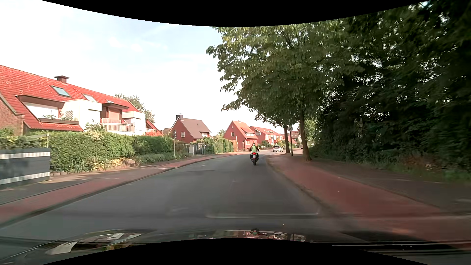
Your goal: Follow the waypoints while adhering to traffic rules and regulations
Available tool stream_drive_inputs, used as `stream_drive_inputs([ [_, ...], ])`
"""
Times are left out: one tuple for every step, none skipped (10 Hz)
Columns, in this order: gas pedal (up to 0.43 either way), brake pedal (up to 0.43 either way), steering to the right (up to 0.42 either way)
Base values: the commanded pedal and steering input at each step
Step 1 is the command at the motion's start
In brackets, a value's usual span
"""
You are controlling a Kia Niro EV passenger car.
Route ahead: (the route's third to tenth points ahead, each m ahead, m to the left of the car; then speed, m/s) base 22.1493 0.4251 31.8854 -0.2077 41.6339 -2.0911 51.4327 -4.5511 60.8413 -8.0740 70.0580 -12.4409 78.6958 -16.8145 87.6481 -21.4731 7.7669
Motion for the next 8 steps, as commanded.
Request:
stream_drive_inputs([
  [0.150, 0.000, -0.003],
  [0.150, 0.000, 0.001],
  [0.150, 0.000, 0.002],
  [0.150, 0.000, 0.002],
  [0.150, 0.000, 0.002],
  [0.150, 0.000, 0.003],
  [0.150, 0.000, 0.003],
  [0.150, 0.000, 0.004],
])
